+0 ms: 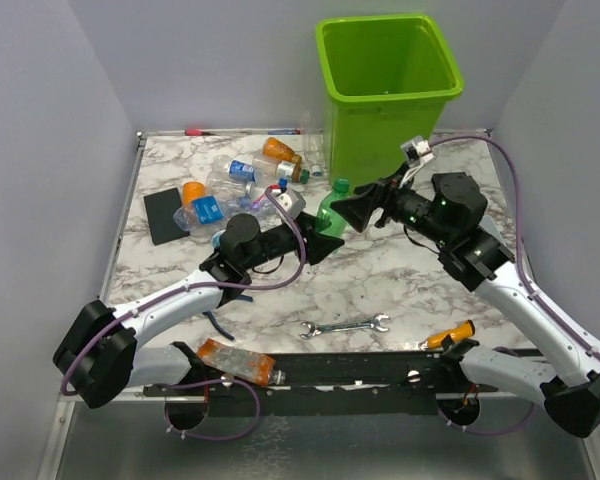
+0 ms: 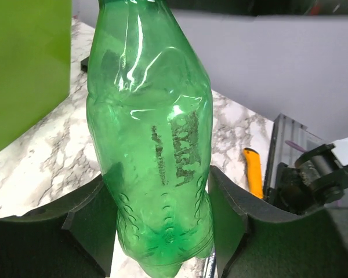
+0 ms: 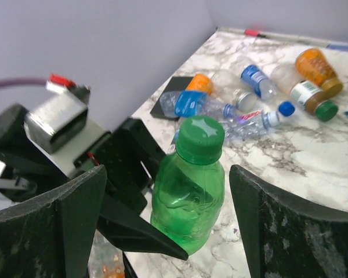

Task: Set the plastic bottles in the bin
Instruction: Pick up the plastic bottle from the corner of the board.

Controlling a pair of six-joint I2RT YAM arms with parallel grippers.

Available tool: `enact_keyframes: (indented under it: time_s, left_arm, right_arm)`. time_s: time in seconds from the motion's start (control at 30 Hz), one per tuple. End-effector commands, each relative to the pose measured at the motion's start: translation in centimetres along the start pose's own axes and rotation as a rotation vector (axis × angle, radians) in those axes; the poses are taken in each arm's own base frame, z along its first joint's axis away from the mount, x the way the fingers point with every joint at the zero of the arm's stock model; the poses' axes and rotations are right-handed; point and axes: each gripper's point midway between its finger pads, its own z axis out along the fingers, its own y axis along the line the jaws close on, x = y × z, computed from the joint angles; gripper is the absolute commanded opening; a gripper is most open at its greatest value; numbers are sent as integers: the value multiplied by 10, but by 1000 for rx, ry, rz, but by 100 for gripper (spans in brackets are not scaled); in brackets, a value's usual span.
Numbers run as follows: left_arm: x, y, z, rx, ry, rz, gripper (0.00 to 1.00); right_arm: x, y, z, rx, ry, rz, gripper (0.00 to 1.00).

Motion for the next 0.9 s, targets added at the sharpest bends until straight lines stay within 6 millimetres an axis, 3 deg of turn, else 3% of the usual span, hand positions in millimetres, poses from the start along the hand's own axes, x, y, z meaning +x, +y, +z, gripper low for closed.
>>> enact_keyframes:
  time_s: [0.0,0.2,0.33,0.53,0.67,0.73,0.87]
  left_arm:
    - [-11,7,-5,-71,-69,84,10]
    - [-11,5,-6,-78,-87,93,9]
    - [-12,-3,-7,-66,-98,103,9]
    - [-11,-11,-9,-53,-102,126,9]
    - [-12,-12,-8,-52,-102,121,8]
    - [-12,-11,-8,-57,-104,119,8]
    - [-12,-9,-8,-69,-106,116,8]
  right_arm:
    - [-48,-5,-21,144,-129,34,89]
    - [-45,7,-1,71,-96,157,77]
    - [-40,0,11,82,-83,179,70]
    - [-36,-5,22,81,-72,190,66]
    - [-30,-6,25,74,-59,201,55]
    - [-26,-5,26,64,-44,204,56]
    - [-15,-4,27,51,4,196,71]
